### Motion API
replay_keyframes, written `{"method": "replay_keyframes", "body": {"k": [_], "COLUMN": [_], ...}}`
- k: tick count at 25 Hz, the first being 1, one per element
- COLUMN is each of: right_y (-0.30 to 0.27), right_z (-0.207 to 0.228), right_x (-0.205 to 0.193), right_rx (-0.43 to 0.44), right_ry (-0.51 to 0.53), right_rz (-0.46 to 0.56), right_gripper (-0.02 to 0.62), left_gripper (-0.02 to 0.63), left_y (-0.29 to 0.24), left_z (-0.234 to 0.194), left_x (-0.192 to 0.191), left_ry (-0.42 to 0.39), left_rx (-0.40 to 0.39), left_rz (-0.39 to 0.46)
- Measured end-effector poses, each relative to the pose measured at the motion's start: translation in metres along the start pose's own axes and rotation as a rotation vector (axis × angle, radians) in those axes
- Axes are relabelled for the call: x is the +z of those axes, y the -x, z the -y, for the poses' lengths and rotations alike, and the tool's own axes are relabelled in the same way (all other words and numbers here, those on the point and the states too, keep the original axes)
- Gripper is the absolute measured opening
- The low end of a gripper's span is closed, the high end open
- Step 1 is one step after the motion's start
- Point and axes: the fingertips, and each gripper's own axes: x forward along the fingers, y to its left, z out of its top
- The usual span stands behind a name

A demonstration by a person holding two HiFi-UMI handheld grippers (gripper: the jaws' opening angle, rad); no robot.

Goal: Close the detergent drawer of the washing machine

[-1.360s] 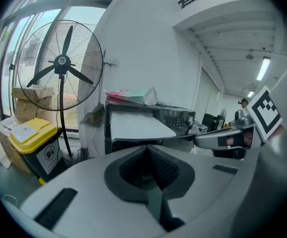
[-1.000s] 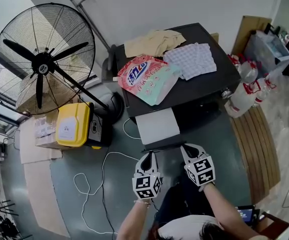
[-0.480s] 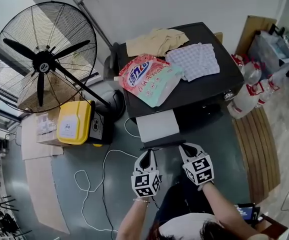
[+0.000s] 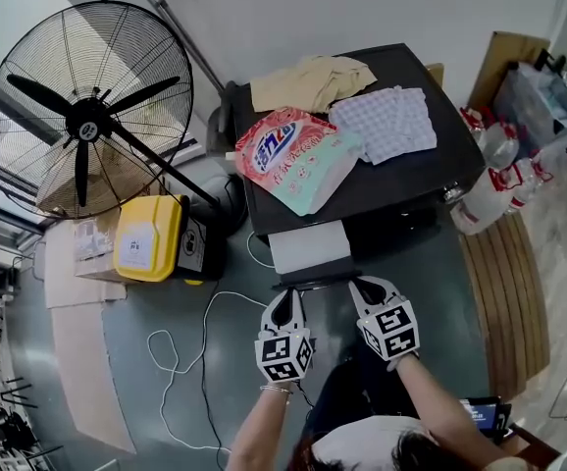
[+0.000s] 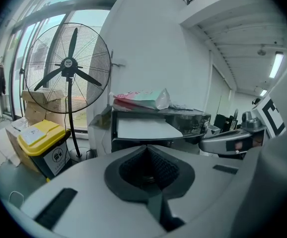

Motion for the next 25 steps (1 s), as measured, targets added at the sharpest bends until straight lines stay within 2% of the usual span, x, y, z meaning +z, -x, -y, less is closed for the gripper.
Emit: {"method": "replay_keyframes", "body": {"k": [25], "right_y": [-0.027], "right_z": [0.02], "right_x": [0.028], "right_rx": [0.016], "right_ry": [-0.013], "right_rz": [0.018], "right_gripper": [0.023], "left_gripper": [0.015], "left_y": [-0.033], "left_z": [-0.013], "left_x": [0.025], "left_ry": [0.015], "left_rx": [0.033], "left_rz": [-0.001]}}
